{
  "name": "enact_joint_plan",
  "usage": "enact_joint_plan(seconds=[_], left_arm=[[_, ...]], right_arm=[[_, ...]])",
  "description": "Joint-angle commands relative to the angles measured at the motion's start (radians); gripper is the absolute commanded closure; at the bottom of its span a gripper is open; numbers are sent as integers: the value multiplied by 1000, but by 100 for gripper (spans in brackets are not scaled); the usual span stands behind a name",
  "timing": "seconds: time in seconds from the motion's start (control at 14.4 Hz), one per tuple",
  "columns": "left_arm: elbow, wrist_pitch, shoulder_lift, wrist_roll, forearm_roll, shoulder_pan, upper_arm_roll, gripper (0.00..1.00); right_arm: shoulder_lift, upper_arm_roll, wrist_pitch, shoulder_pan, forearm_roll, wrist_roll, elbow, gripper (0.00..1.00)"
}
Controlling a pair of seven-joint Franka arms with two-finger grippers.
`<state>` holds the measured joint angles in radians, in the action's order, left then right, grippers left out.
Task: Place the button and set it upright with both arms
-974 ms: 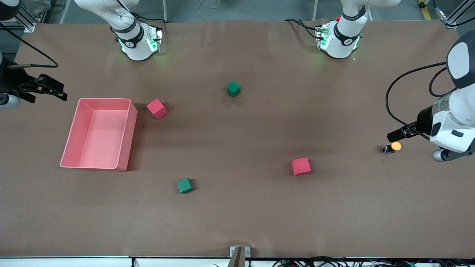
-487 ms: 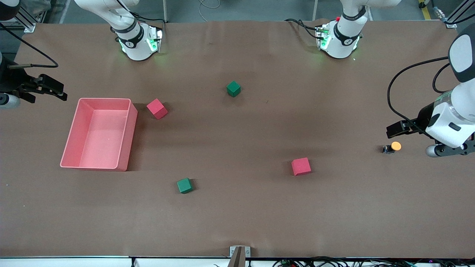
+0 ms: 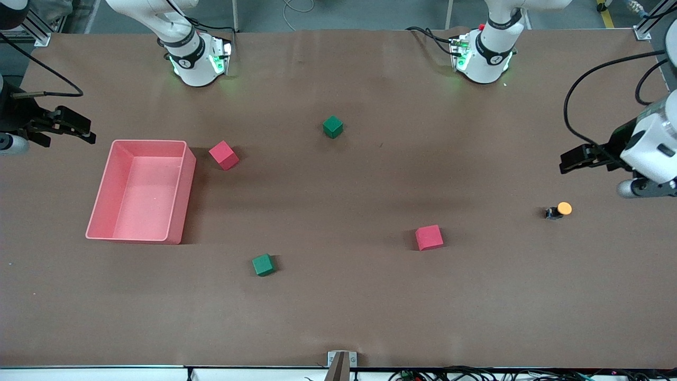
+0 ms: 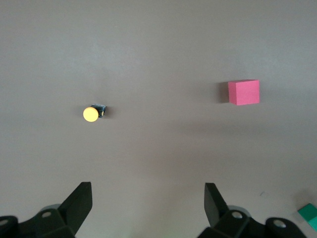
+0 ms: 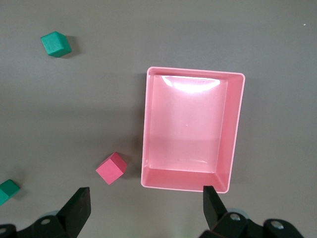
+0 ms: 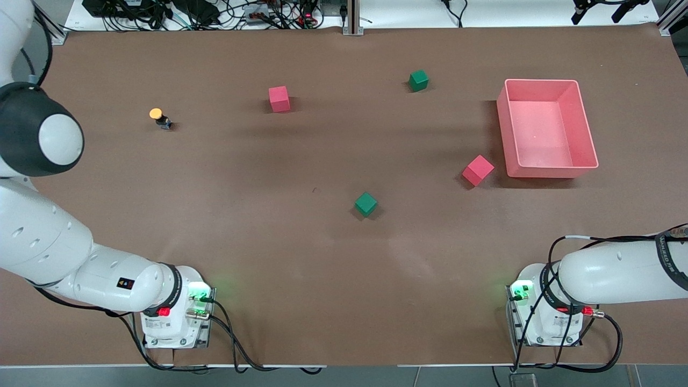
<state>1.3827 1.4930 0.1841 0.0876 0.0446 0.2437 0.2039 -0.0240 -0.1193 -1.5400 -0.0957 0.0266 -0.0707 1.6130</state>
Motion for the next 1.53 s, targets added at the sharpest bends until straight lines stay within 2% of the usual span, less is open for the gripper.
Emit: enact_joint_plan(seconds=[0.0, 0.07, 0.14, 0.28, 0.49, 0.83, 1.18, 1.46], left_arm=[[10, -14, -38, -23, 6, -131, -152, 0], [19, -14, -49, -25, -2, -173, -203, 0], [36, -14, -69, -25, -15, -185, -224, 0], [68, -13, -103, -31, -22, -188, -231, 0], [96, -13, -141, -54, -20, -237, -286, 0], [119, -42, -184, -92, -14, -239, -287, 0], [176, -82, -273, -92, -46, -247, -281, 0], [177, -77, -291, -91, -66, -261, -288, 0]], right_arm=[[-25, 0, -3, 1, -10, -9, 25, 0], [-25, 0, -3, 1, -10, -9, 24, 0], [-27, 0, -3, 1, -10, -9, 25, 0], [-28, 0, -3, -1, -10, -9, 25, 0], [-30, 0, -3, -1, -10, -9, 25, 0], [-34, -6, -9, 1, -10, -9, 24, 0], [-37, -8, -8, 4, -10, -9, 24, 0], [-37, -10, -5, 4, -10, -9, 25, 0]])
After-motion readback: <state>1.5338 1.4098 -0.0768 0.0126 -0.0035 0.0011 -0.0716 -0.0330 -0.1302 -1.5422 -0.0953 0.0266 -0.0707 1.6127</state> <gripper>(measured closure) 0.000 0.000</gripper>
